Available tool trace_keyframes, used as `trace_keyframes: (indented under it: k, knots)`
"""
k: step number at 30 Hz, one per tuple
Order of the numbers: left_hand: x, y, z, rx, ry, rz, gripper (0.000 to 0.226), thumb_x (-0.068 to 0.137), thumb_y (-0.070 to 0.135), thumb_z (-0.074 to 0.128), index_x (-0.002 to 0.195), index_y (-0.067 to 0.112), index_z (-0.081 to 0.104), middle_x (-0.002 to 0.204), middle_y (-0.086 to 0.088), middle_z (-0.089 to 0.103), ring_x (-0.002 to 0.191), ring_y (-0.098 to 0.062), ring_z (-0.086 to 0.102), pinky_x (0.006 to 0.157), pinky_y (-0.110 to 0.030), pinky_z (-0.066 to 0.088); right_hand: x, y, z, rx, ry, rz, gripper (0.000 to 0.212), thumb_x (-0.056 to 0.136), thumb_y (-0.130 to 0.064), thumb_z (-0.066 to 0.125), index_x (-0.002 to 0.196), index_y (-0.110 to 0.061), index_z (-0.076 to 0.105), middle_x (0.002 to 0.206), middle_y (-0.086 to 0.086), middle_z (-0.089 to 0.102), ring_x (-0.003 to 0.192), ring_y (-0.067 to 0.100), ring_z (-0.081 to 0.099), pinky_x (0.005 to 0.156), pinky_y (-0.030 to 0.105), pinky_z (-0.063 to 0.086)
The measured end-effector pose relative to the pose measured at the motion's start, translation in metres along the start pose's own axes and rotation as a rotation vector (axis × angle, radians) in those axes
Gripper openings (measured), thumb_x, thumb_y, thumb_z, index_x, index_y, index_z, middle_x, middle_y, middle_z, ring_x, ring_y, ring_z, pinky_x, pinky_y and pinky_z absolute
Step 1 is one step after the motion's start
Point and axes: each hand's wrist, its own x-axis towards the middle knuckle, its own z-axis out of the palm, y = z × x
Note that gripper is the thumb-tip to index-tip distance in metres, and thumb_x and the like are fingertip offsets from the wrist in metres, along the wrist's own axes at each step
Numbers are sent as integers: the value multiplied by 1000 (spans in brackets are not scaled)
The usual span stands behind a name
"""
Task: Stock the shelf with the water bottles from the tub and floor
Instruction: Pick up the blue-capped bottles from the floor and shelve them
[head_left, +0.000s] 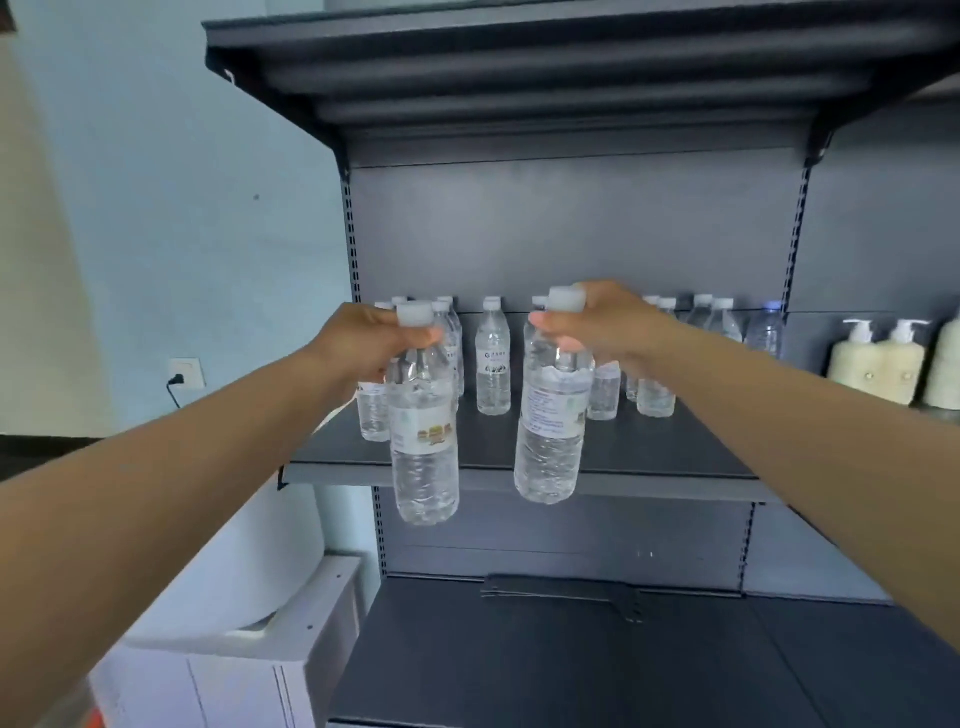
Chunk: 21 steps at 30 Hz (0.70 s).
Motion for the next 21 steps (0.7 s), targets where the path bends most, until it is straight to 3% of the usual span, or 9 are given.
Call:
trace_keyframes:
  k: [2, 4, 7, 11, 15, 18, 21]
  knots:
    - [23, 2, 0, -11, 34, 17, 9, 72, 26, 79, 78, 19, 76, 102, -14, 71, 88, -23, 63, 95, -44, 50, 23, -6, 5, 32, 10, -17, 24, 83, -30, 69, 99, -14, 63, 109, 9, 69, 100, 20, 65, 74, 29, 51]
    - [51, 0, 3, -48, 74, 14, 21, 71, 26, 80, 90, 17, 75, 104, -5, 71, 100, -21, 64, 97, -38, 49, 48, -7, 12, 35, 27, -23, 26, 83, -30, 70, 101, -13, 62, 102, 7, 69, 94, 20, 65, 84, 36, 52]
    - [92, -9, 9, -88, 96, 1, 30, 71, 27, 80, 98, 16, 72, 104, 1, 69, 104, -18, 62, 93, -31, 48, 80, -5, 25, 35, 67, -10, 34, 81, -33, 70, 106, -11, 60, 89, 1, 63, 80, 15, 55, 59, 26, 44]
    - [142, -32, 19, -96, 83, 2, 38, 76, 22, 77, 110, 10, 67, 101, 1, 65, 92, -13, 58, 84, -25, 44, 119, 10, 51, 24, 113, 41, 41, 81, -33, 70, 114, -11, 58, 87, -2, 60, 72, 10, 54, 53, 21, 39]
    - [187, -59, 27, -37, 26, -31, 36, 77, 20, 75, 110, 8, 66, 104, 0, 63, 89, -14, 55, 74, -23, 43, 147, 27, 80, -44, 137, 109, 51, 82, -35, 69, 123, -9, 56, 116, 4, 60, 100, 20, 58, 74, 26, 43]
    - [212, -76, 31, -9, 1, -65, 28, 79, 19, 74, 103, 9, 65, 97, 0, 58, 89, -15, 53, 81, -24, 41, 162, 38, 95, -86, 120, 142, 39, 87, -30, 64, 119, -7, 58, 108, 1, 56, 103, 21, 54, 84, 28, 41]
    - [228, -89, 31, -32, -18, -68, 24, 80, 17, 73, 95, 19, 54, 97, -3, 59, 93, -18, 53, 82, -27, 40, 174, 46, 108, -77, 126, 156, 38, 89, -27, 63, 119, -5, 58, 110, 3, 57, 99, 18, 51, 82, 25, 38]
